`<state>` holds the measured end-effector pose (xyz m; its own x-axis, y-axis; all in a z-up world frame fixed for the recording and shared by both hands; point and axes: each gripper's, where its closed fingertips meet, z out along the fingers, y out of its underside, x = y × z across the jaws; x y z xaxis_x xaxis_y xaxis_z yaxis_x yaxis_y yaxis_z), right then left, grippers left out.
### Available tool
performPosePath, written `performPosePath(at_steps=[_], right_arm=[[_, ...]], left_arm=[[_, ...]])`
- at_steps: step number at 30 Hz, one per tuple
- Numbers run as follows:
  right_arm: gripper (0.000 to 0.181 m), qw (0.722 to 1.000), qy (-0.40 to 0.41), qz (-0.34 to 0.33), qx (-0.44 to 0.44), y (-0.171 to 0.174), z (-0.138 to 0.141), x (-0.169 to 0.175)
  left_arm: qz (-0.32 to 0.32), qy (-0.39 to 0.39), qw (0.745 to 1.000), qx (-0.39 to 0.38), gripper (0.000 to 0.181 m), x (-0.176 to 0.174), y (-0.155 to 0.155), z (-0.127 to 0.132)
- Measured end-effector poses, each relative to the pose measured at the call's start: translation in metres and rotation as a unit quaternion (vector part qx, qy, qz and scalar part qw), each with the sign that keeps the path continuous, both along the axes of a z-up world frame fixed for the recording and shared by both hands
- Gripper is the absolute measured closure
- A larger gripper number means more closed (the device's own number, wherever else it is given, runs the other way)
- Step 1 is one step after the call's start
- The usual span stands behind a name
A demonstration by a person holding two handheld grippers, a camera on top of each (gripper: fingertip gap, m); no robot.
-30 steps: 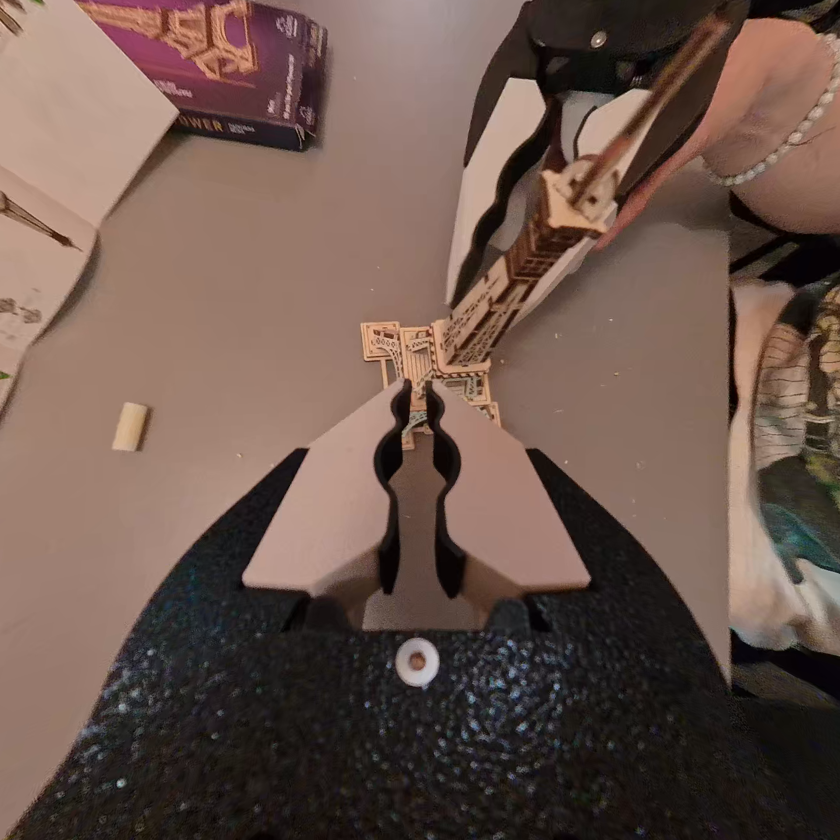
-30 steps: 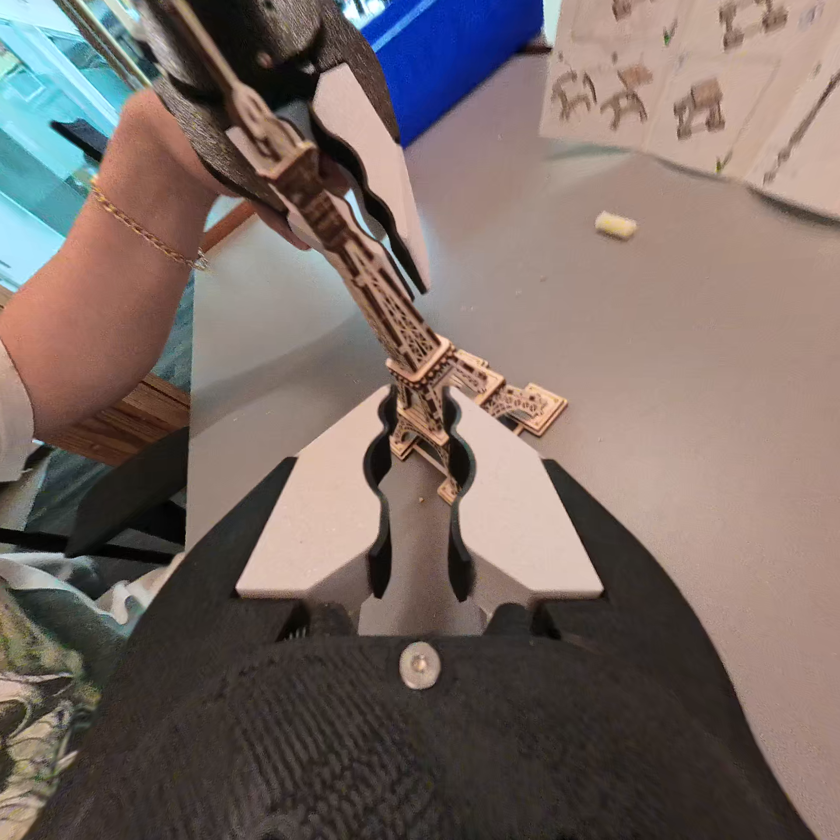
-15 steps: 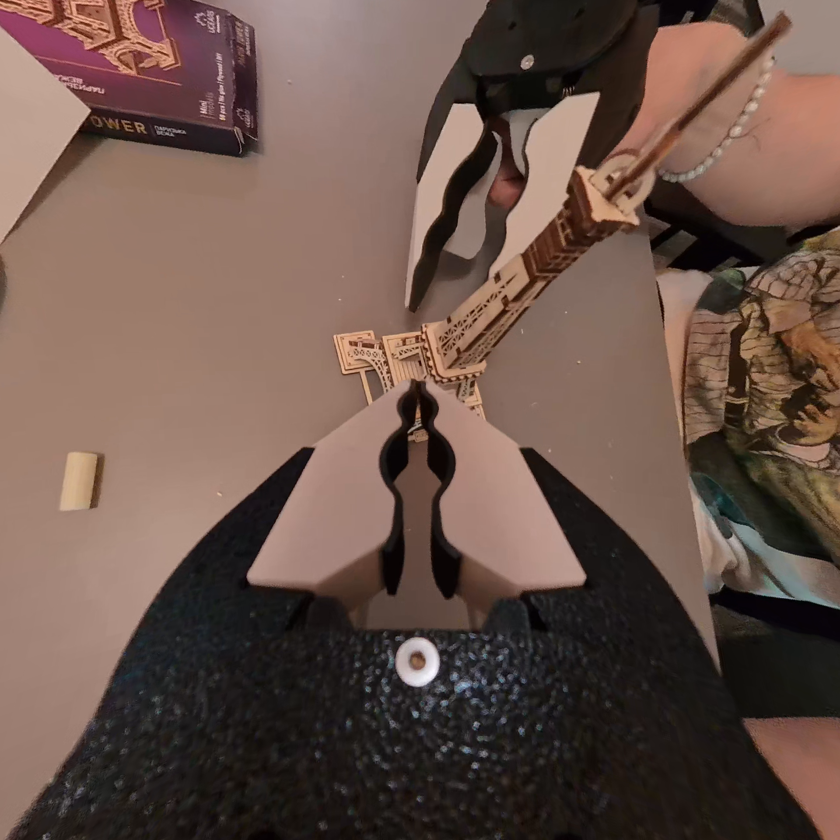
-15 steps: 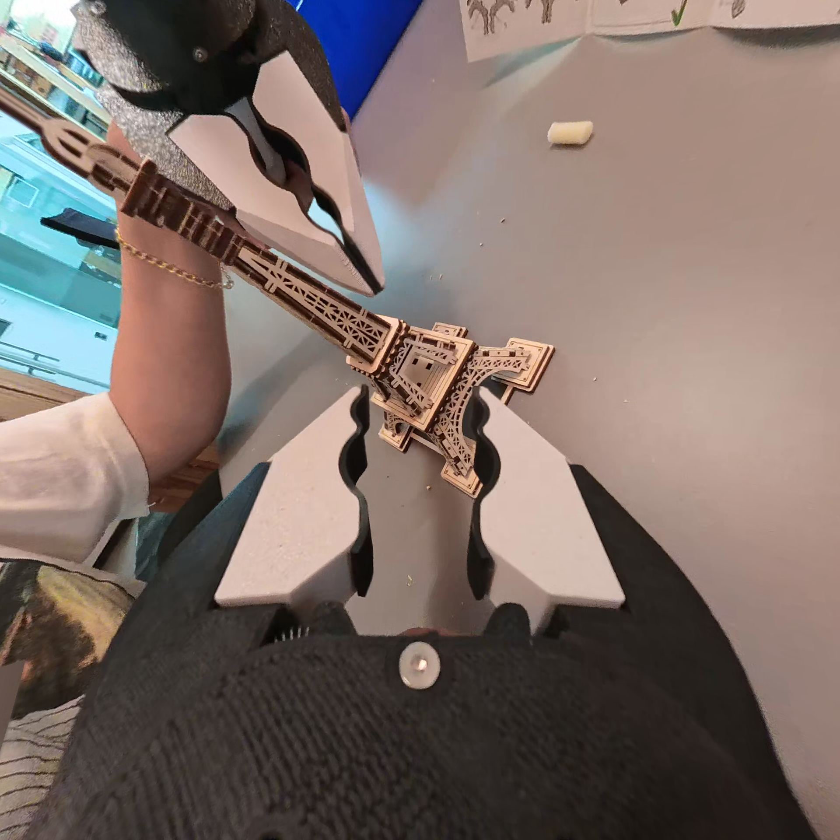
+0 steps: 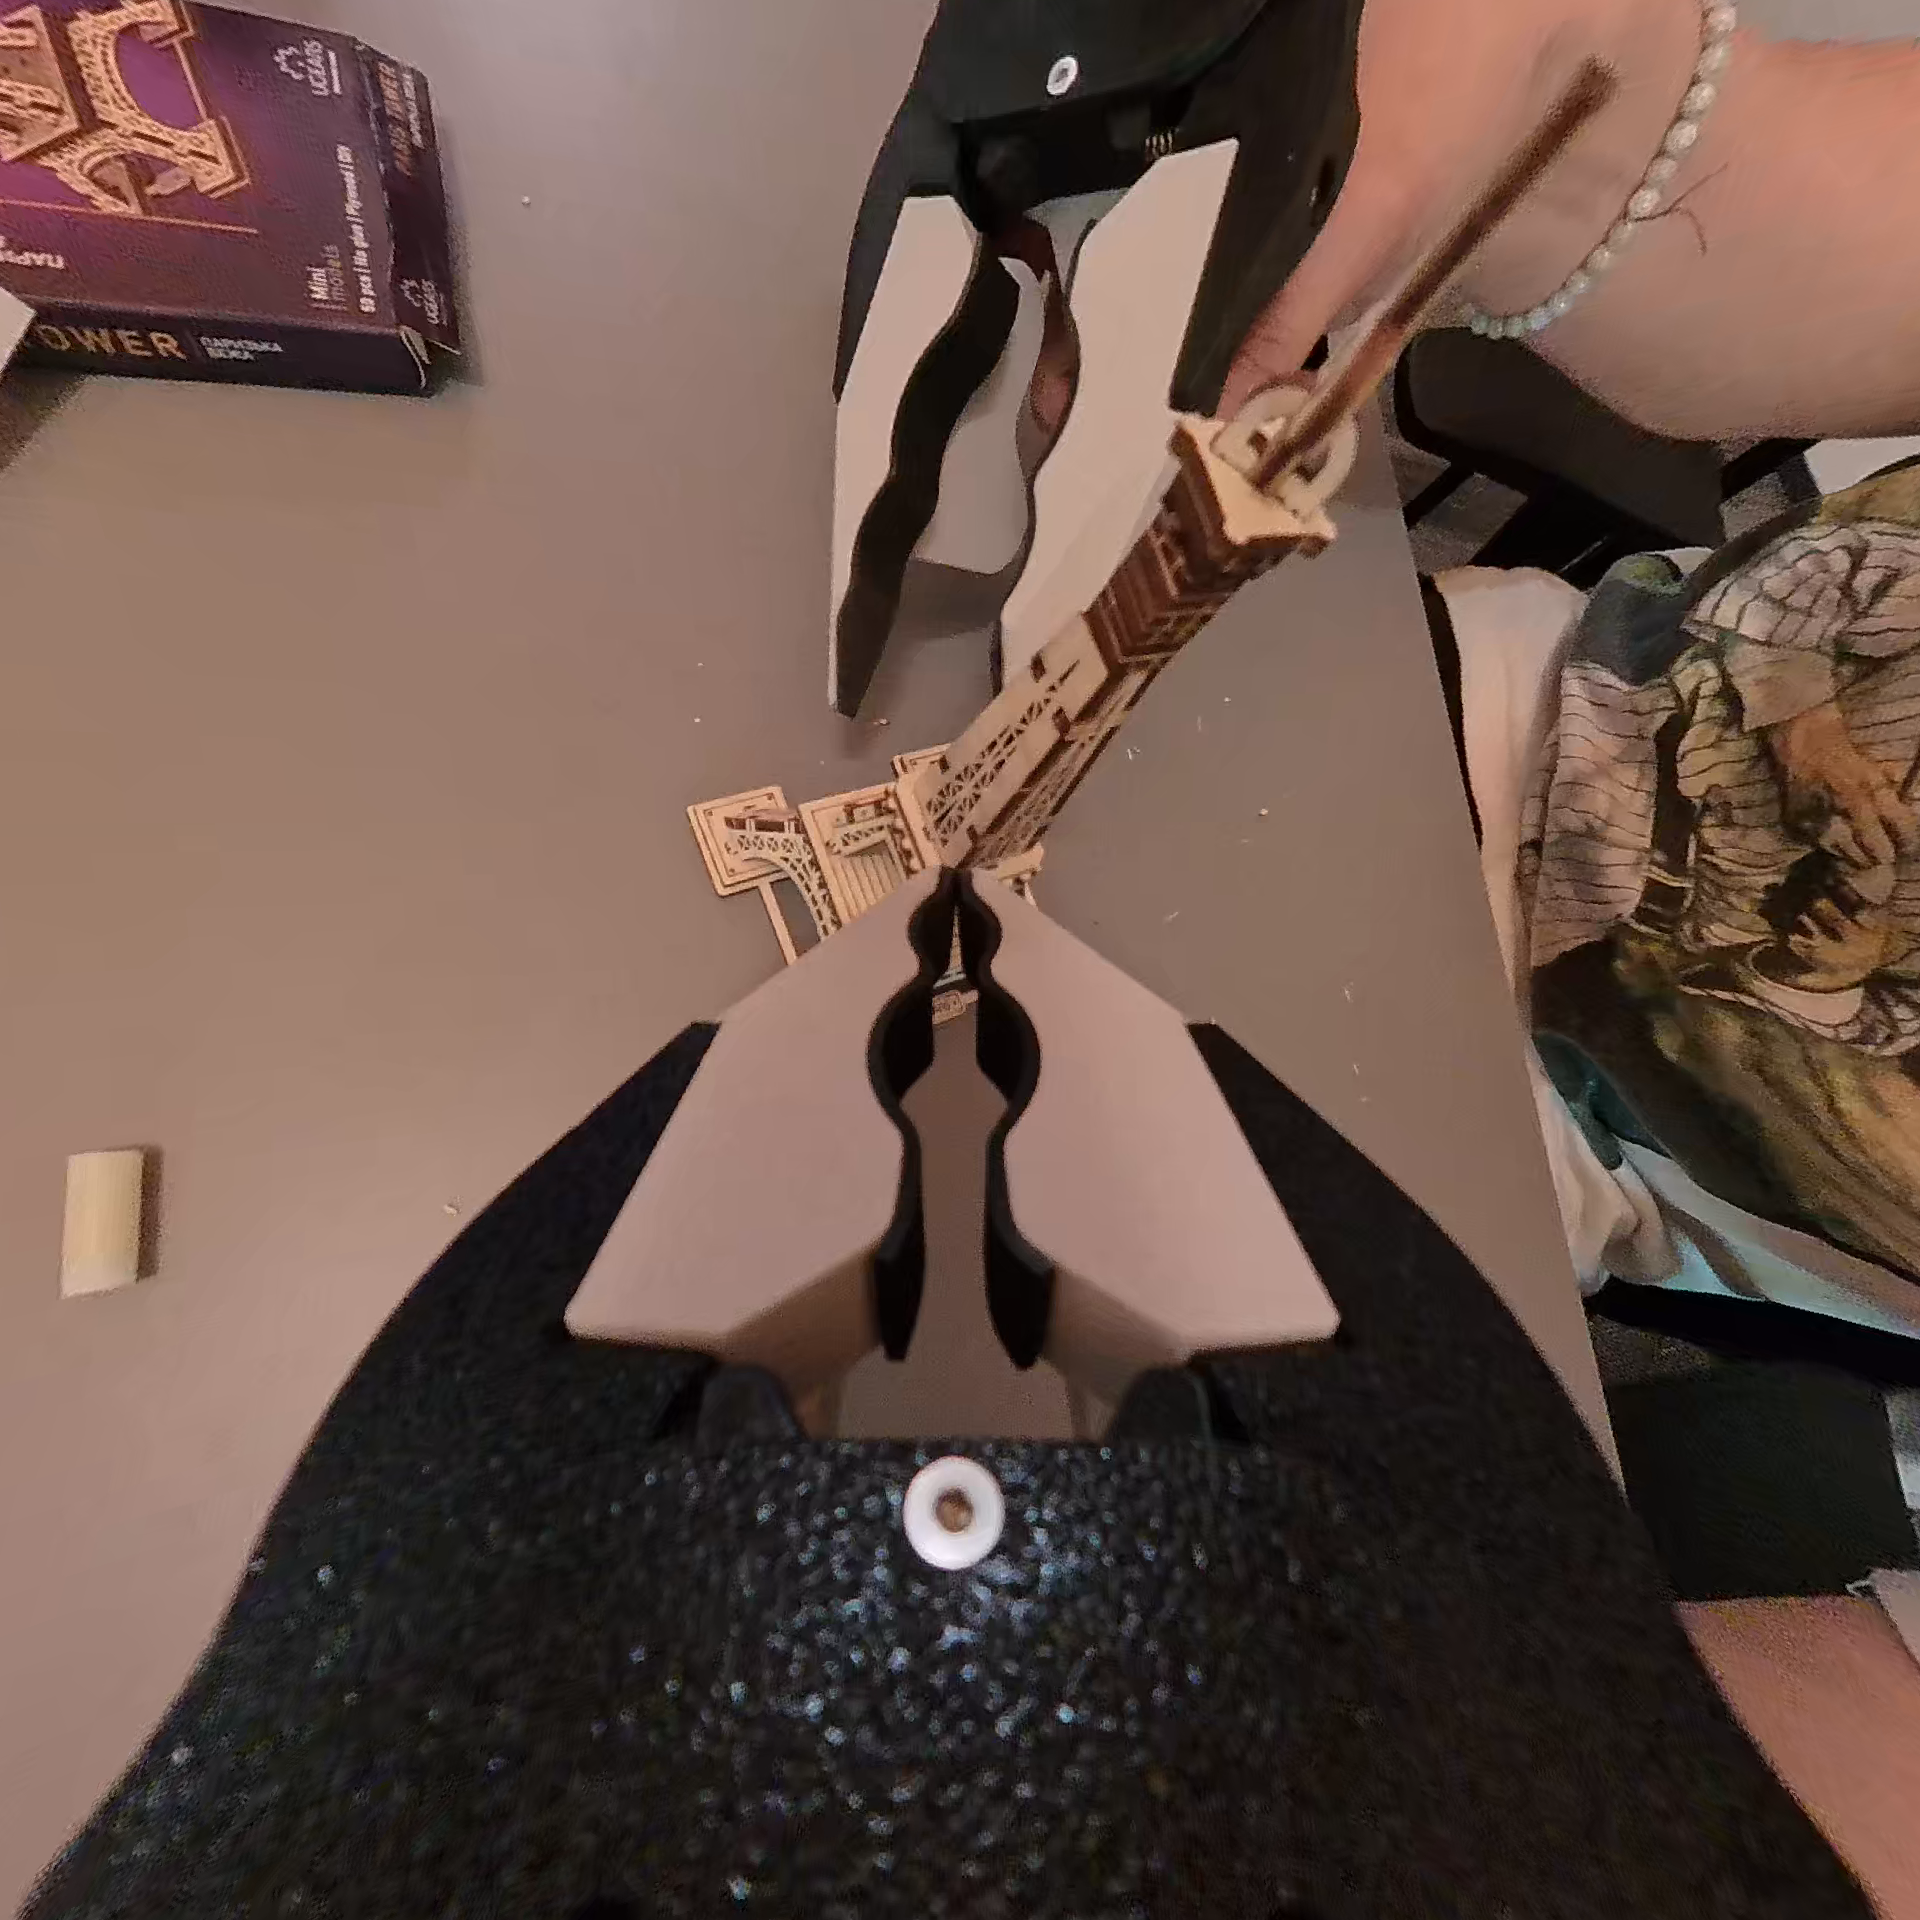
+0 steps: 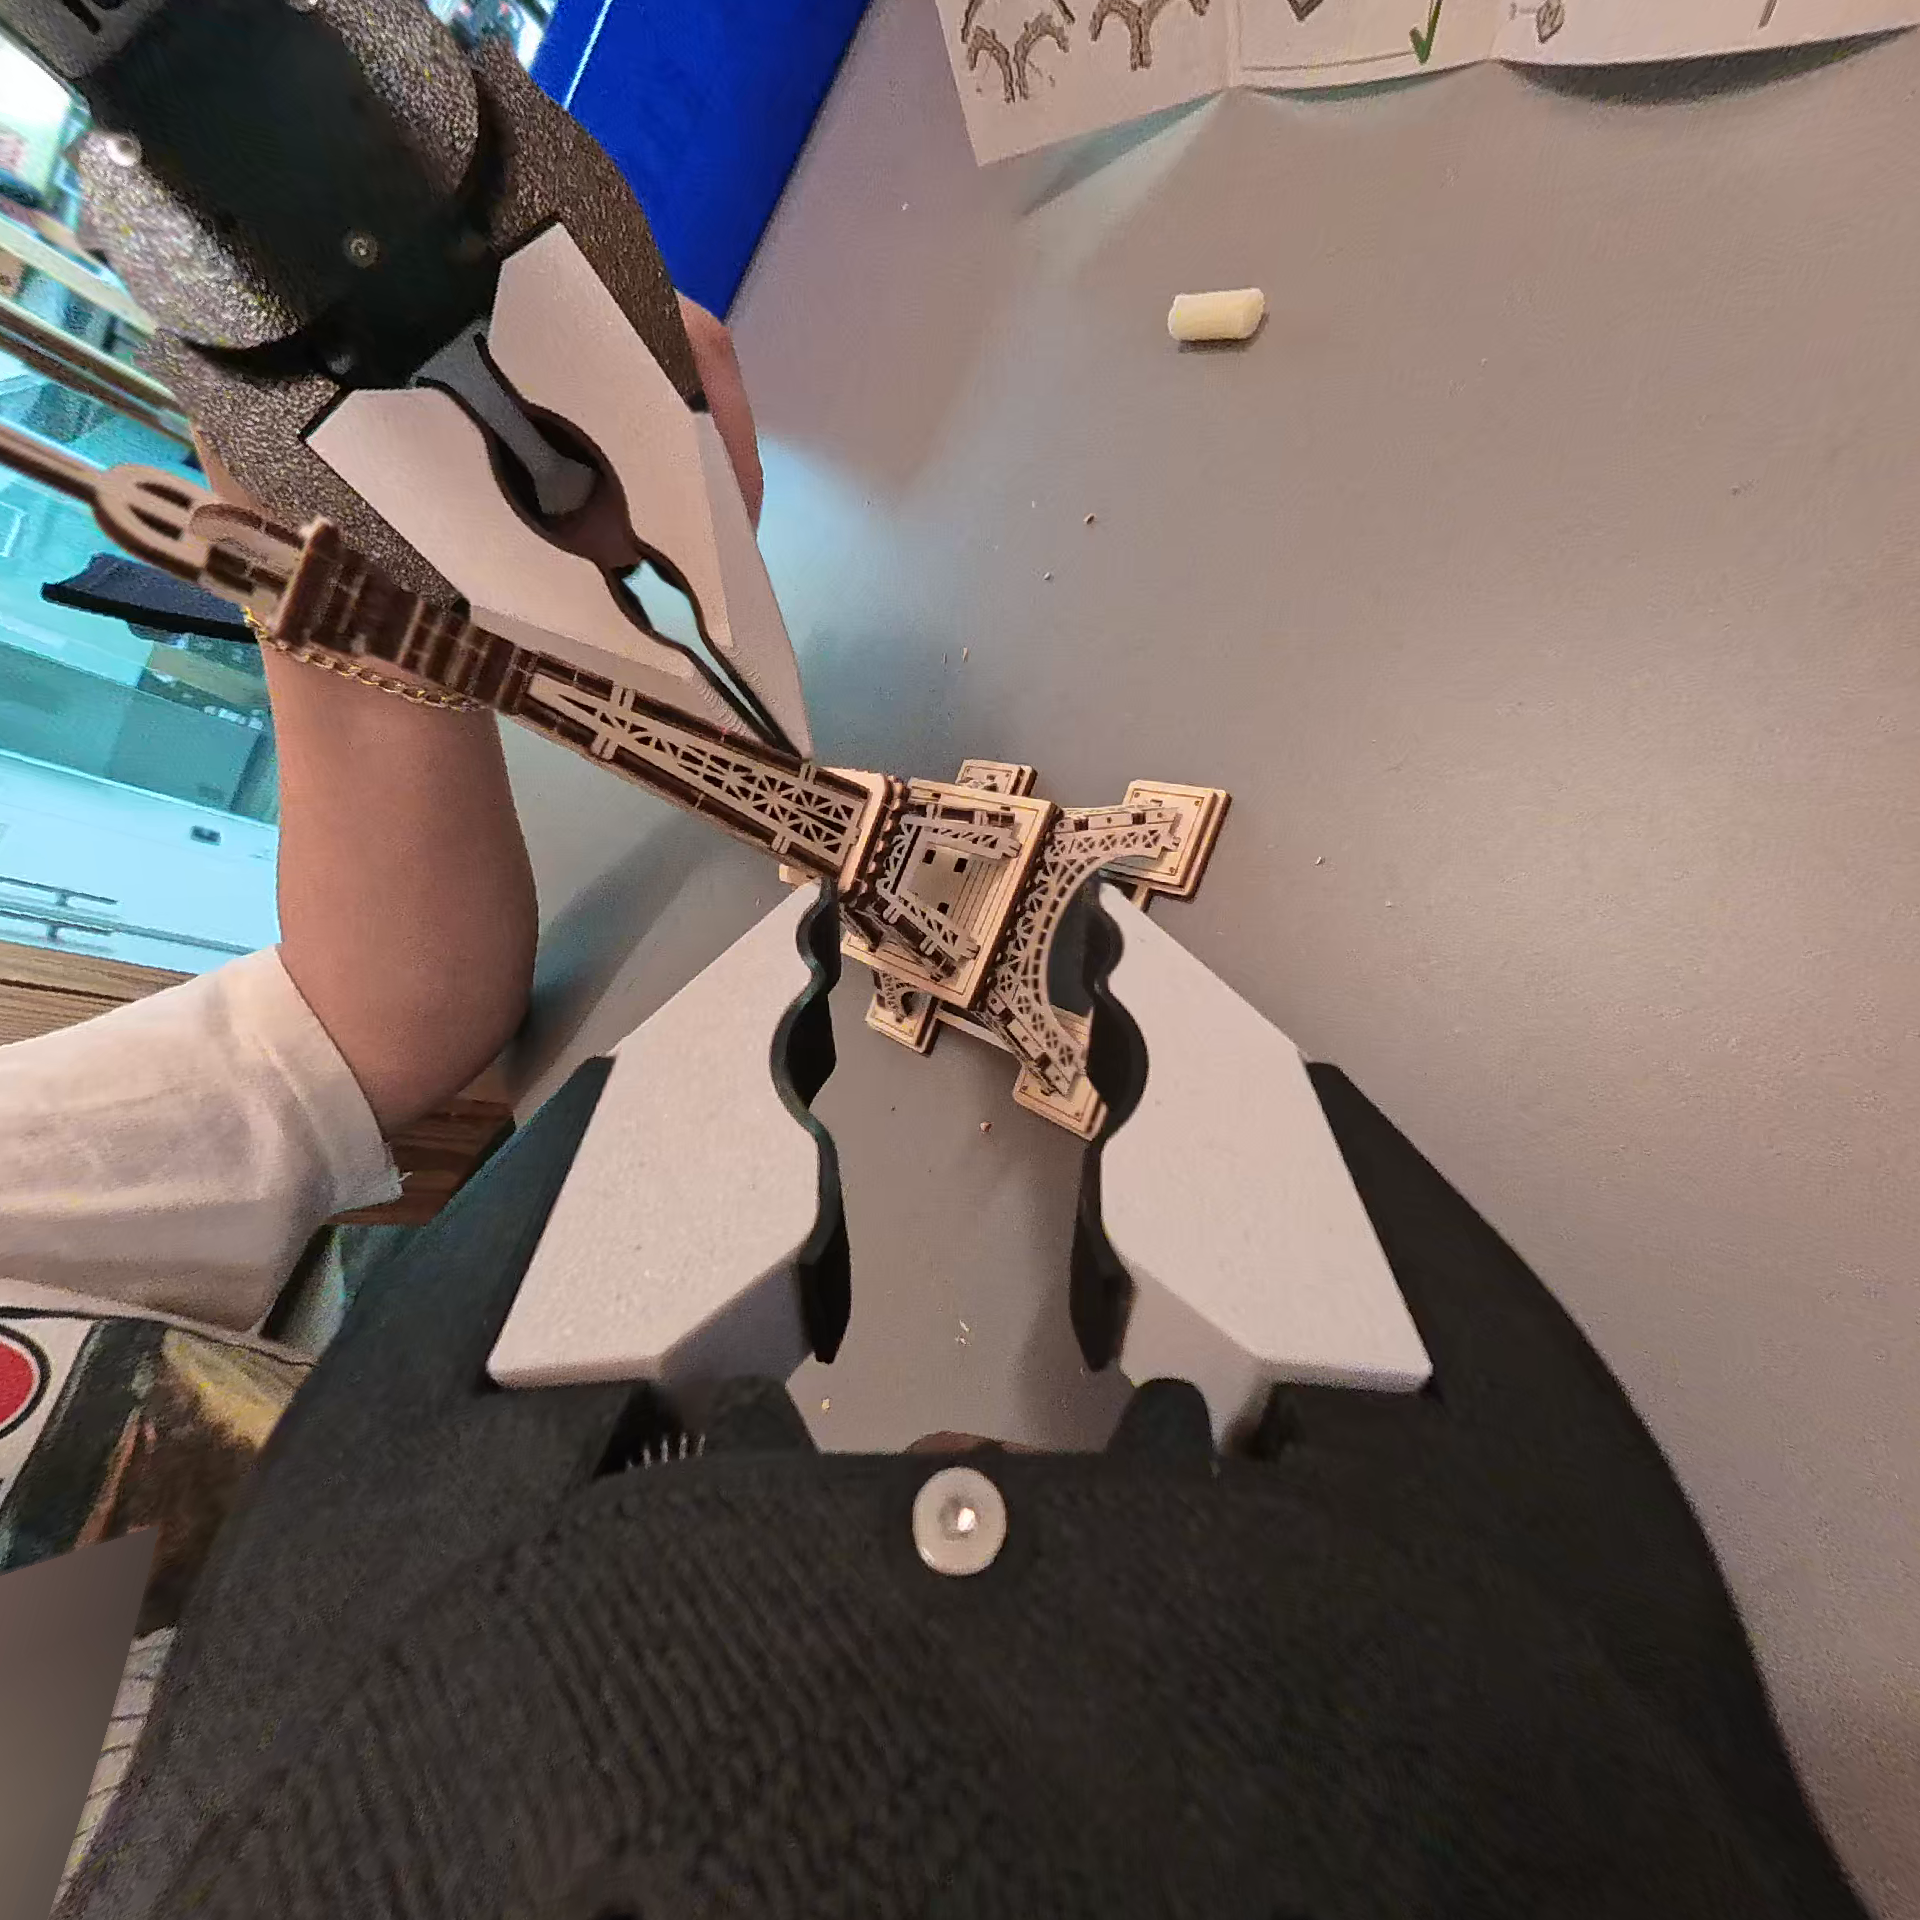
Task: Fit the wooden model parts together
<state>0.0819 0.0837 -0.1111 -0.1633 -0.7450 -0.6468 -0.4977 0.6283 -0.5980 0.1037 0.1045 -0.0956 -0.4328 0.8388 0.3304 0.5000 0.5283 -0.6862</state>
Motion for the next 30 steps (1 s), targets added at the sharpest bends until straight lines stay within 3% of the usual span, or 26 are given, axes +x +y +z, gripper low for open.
performPosePath(at_steps=[1, 4, 8, 12, 30], right_arm=[[0.137, 1.0, 0.001, 0.004, 0.007, 0.001, 0.0, 0.0], [0.141, 1.0, 0.007, 0.017, 0.02, 0.002, 0.0, 0.0], [0.165, 0.998, 0.014, 0.051, 0.031, 0.012, 0.007, 0.002], [0.177, 0.996, 0.027, 0.062, 0.056, 0.018, 0.01, 0.002], [0.181, 0.997, 0.047, 0.044, 0.053, 0.022, 0.01, 0.0]], left_arm=[[0.001, 0.002, 1.0, 0.001, 0.181, -0.001, 0.0, 0.0], [0.013, 0.012, 1.0, 0.016, 0.181, -0.001, -0.001, 0.0], [0.048, 0.03, 0.996, 0.073, 0.181, -0.001, -0.001, 0.001], [0.07, 0.02, 0.993, 0.092, 0.181, -0.001, 0.0, 0.001], [0.098, -0.033, 0.992, 0.068, 0.181, 0.002, -0.003, 0.004]])
